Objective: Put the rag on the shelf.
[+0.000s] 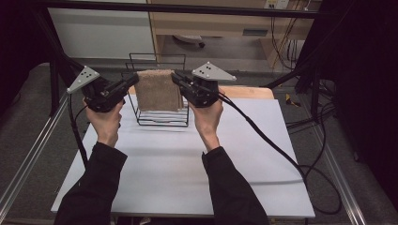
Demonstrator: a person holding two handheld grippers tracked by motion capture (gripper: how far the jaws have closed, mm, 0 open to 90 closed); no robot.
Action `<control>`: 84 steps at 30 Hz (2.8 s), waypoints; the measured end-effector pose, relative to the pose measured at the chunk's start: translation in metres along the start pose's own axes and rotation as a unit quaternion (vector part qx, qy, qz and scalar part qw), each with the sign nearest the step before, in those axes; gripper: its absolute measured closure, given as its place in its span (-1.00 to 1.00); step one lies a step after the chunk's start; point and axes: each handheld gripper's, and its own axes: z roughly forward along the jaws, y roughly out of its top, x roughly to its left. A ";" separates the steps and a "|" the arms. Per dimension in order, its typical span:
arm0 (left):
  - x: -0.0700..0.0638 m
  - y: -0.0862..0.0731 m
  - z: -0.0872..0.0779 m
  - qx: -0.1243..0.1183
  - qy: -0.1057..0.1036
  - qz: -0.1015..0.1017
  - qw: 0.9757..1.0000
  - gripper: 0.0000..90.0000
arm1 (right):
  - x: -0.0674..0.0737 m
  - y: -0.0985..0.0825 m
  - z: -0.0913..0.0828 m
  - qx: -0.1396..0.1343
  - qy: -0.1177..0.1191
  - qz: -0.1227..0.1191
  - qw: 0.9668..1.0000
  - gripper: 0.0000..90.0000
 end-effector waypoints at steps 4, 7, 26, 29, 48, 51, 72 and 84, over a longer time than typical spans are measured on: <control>0.003 0.008 0.002 -0.004 0.003 0.002 1.000 0.91 | 0.000 0.007 0.005 -0.004 -0.003 -0.001 1.000 0.86; 0.005 0.015 0.002 -0.009 0.005 0.002 1.000 0.91 | 0.000 0.012 0.008 -0.007 -0.003 0.001 1.000 0.86; 0.013 0.045 0.014 -0.022 0.019 0.014 0.999 0.91 | -0.008 0.042 0.027 -0.020 -0.013 0.004 1.000 0.86; 0.016 0.049 0.016 -0.022 0.019 0.015 0.999 0.91 | -0.009 0.046 0.030 -0.021 -0.013 0.002 1.000 0.86; 0.031 0.073 0.033 -0.021 0.030 0.027 0.999 0.91 | -0.019 0.067 0.055 -0.027 -0.027 -0.001 0.999 0.86; 0.032 0.074 0.038 -0.017 0.036 0.034 0.999 0.91 | -0.024 0.066 0.059 -0.025 -0.031 -0.001 0.999 0.86; 0.058 0.074 0.067 -0.002 0.044 0.028 0.999 0.90 | -0.038 0.067 0.084 -0.017 -0.046 -0.014 0.999 0.85; 0.060 0.063 0.066 0.011 0.042 0.038 0.998 0.89 | -0.040 0.059 0.087 -0.002 -0.044 -0.020 0.999 0.84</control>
